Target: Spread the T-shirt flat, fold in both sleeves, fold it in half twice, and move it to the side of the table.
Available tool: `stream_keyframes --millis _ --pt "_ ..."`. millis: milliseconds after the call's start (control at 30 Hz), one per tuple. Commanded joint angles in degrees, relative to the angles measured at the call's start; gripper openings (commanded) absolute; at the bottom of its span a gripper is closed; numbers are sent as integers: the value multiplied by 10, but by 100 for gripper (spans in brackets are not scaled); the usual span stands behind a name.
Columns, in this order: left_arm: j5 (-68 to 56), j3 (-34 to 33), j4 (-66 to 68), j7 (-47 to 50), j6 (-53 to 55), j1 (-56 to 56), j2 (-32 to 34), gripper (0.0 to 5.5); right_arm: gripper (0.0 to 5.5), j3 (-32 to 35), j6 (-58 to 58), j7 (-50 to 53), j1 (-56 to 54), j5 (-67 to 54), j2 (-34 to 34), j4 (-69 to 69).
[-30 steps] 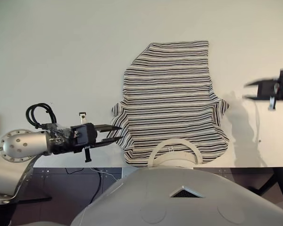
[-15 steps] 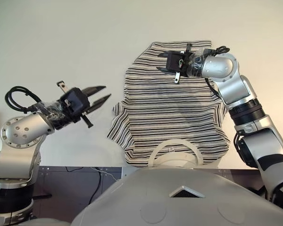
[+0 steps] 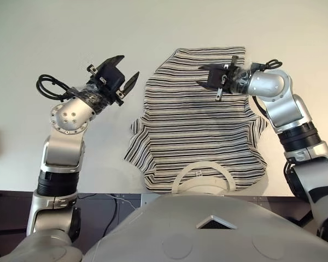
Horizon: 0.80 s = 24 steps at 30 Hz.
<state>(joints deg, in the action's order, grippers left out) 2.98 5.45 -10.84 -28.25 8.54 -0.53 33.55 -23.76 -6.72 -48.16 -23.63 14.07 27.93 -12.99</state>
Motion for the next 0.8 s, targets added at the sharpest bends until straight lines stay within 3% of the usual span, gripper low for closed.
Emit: stream_keyframes --millis 33,233,467,800 --pt "30 32 84 12 -32 -46 -30 249 161 -22 -33 -41 38 26 61 -13" --pt "52 51 303 24 -90 -171 -80 249 161 -29 -72 -45 36 40 88 -73" --pt "52 65 535 -24 -160 -320 -120 249 161 -43 -90 -26 15 54 59 -85" --pt "80 86 679 -57 -222 -374 -134 249 161 -53 -87 -18 21 59 49 -65"
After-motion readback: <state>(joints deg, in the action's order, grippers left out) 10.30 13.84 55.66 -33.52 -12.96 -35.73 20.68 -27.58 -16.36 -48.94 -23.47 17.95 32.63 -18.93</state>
